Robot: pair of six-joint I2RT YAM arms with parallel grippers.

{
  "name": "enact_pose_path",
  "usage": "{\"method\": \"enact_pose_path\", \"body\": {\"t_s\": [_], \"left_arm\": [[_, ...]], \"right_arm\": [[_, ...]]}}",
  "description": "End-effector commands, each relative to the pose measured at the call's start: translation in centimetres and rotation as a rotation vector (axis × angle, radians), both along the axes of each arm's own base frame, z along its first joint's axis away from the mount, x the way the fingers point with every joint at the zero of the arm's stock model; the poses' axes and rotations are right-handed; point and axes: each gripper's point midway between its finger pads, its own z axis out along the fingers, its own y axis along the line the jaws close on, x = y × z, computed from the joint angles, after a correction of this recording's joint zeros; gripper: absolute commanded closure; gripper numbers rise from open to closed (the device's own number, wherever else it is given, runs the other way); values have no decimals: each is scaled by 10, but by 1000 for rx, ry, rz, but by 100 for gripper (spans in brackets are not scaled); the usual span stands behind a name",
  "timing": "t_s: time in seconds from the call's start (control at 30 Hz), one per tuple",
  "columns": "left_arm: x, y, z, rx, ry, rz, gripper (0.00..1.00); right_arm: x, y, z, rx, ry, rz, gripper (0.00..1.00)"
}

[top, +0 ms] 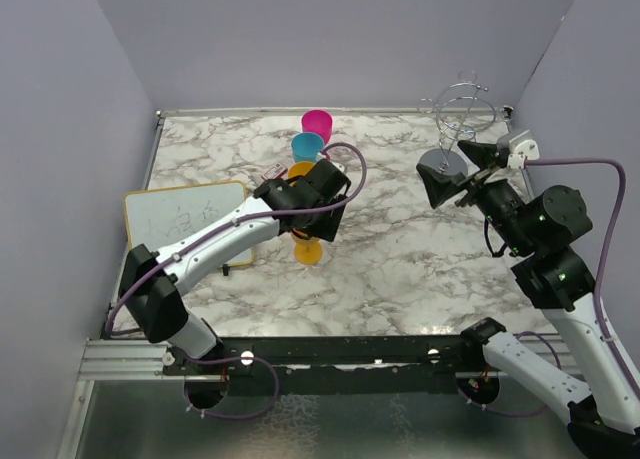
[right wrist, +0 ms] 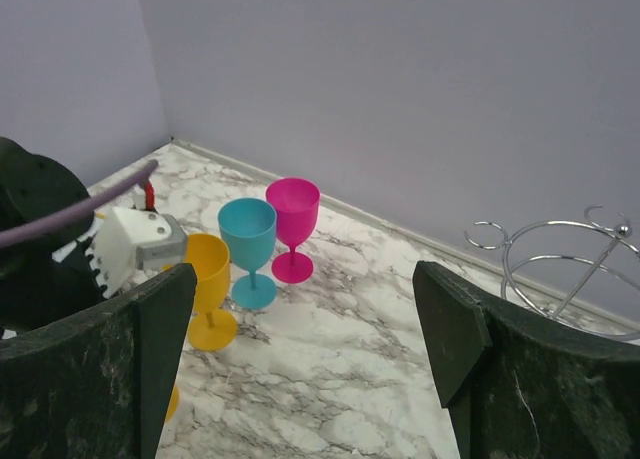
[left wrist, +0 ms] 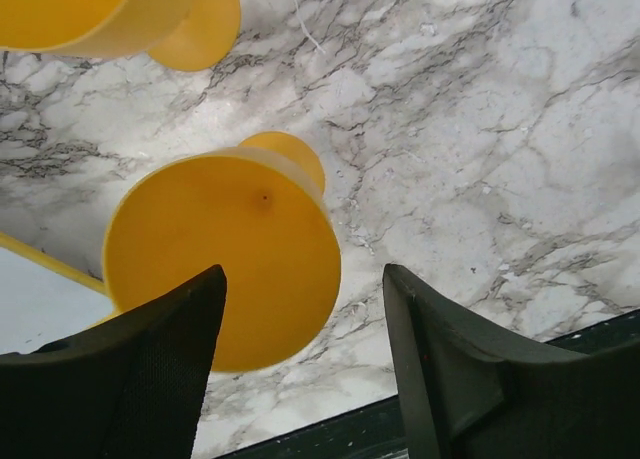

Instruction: Take the wine glass off the wine glass rack

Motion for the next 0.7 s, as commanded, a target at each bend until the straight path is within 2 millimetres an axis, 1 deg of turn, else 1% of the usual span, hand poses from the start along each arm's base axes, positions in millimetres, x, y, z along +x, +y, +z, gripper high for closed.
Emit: {"method": "enact_pose_path", "body": {"t_s": [0.0,0.07,0.13,0.2,0.3,0.47,0.53,0.57,0.6,0.63,0.67], "left_arm": [[7,0,53,-103,-147,-13,31],[7,-1,68,-141,-185,-26,28],[8,-5,86,-194,-234,-50,22],[10,-10,106,-257,-295,-69,20],[13,-13,134,-330,-381,-90,9],[13,-16,182,-442,-538,-155,3],[15,-13,203,-484,-623,-155,1],[17,-10,205,-488,-650,-147,1],[19,-8,212,-501,-687,-136,0],[22,-5,220,-517,-725,-122,0],[25,-2,233,-542,-778,-105,0]], "right_arm": [[6,-2,1,-7,-12,-35,9],[8,-2,0,-10,-5,-38,9],[8,-3,0,-8,-1,-44,9],[7,-4,2,-5,-2,-48,9],[5,-6,3,-1,-2,-57,9],[5,-12,3,3,-3,-81,9],[5,-11,3,4,0,-80,9],[5,-11,2,5,3,-78,9],[6,-10,1,5,8,-76,9],[7,-9,0,7,15,-75,8],[7,-8,-1,7,26,-72,8]]}}
